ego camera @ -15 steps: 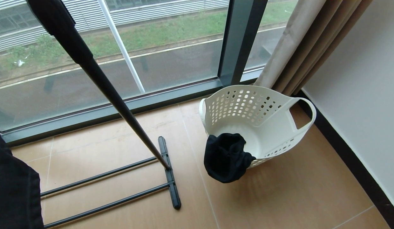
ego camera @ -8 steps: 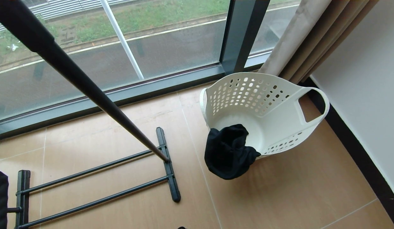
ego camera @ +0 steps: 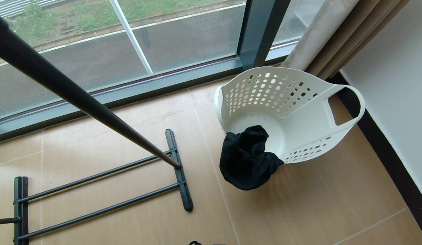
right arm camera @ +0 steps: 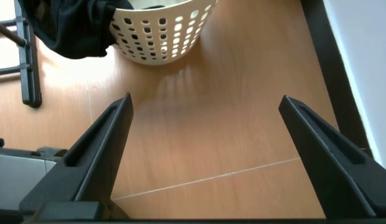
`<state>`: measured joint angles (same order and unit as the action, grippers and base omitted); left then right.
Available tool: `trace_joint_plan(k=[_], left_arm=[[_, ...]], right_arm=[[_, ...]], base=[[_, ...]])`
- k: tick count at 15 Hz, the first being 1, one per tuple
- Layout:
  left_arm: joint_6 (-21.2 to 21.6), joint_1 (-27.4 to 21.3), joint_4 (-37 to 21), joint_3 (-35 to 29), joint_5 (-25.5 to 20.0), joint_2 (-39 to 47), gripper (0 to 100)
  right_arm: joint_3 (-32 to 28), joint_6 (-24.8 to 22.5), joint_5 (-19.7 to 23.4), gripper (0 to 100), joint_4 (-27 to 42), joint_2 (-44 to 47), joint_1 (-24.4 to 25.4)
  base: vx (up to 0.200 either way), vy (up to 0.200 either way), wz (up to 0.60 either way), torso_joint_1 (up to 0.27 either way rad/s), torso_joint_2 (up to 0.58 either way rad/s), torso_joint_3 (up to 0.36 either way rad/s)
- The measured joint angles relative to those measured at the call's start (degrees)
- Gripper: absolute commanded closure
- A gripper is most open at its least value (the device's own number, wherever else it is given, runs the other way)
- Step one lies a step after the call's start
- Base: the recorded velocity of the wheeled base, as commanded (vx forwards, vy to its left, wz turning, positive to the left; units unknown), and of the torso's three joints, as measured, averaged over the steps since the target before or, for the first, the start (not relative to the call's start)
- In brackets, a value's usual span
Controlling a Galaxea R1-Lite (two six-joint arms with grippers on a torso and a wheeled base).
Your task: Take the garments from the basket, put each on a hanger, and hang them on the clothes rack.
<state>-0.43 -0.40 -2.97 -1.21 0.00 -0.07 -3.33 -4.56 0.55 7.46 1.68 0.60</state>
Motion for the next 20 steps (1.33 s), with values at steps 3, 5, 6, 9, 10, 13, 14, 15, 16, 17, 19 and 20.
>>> trace_joint_plan(k=[3,5,6,9,10,13,14,15,16,17,19,20], left_arm=[[-0.01,-0.01,-0.02,0.00,0.00,0.00,0],[-0.09,0.00,0.00,0.00,0.00,0.00,0],[-0.09,0.02,-0.02,0.00,0.00,0.00,0],[-0.06,0.05,-0.02,0.06,0.00,0.00,0],[-0.06,0.07,-0.02,0.06,0.00,0.00,0],[-0.09,0.05,-0.02,0.06,0.00,0.00,0],[-0.09,0.05,-0.02,0.06,0.00,0.00,0],[-0.09,0.05,-0.02,0.06,-0.02,0.00,0],[-0.09,0.05,-0.02,0.06,0.00,0.00,0],[-0.09,0.05,-0.02,0.06,0.00,0.00,0],[-0.09,0.05,-0.02,0.06,0.00,0.00,0],[-0.09,0.05,0.00,0.06,0.00,0.00,0]], right_arm=[[-1.85,-3.35,-0.11,0,-0.32,8.16,0.50],[-6.56,-4.88,-0.04,0,-2.60,16.62,0.94],[-9.46,-5.47,-0.01,0,-4.21,21.19,1.52],[-21.18,-7.49,-0.17,0,-9.75,38.34,7.61],[-25.48,-7.92,-0.26,0,-11.15,44.12,10.69],[-36.61,-8.90,-0.73,0,-13.03,59.23,18.97],[-39.94,-9.40,-1.37,0,-13.20,64.13,20.92],[-43.41,-10.08,-2.32,0,-13.37,69.16,22.69],[-47.19,-10.93,-3.69,0,-13.53,74.39,24.31],[-50.97,-12.19,-5.61,0,-13.67,80.12,26.05],[-56.89,-14.30,-9.41,0,-14.30,90.02,28.83],[-59.01,-14.96,-10.58,0,-15.80,94.48,29.77]], base=[[0.000,0.000,0.00,0.000,0.00,0.000],[0.000,0.000,0.00,0.000,0.00,0.000],[0.000,0.000,0.00,0.000,0.00,0.000],[0.000,0.000,0.00,0.000,0.00,0.000],[0.000,0.000,0.00,0.000,0.00,0.000],[0.000,0.000,0.00,0.000,0.00,0.000],[0.000,0.000,0.00,0.000,0.00,0.000],[0.000,0.000,0.00,0.000,0.00,0.000],[0.000,0.000,0.00,0.000,0.00,0.000],[0.000,0.000,0.00,0.000,0.00,0.000],[0.000,0.000,0.00,0.000,0.00,0.000],[0.000,0.000,0.00,0.000,0.00,0.000]])
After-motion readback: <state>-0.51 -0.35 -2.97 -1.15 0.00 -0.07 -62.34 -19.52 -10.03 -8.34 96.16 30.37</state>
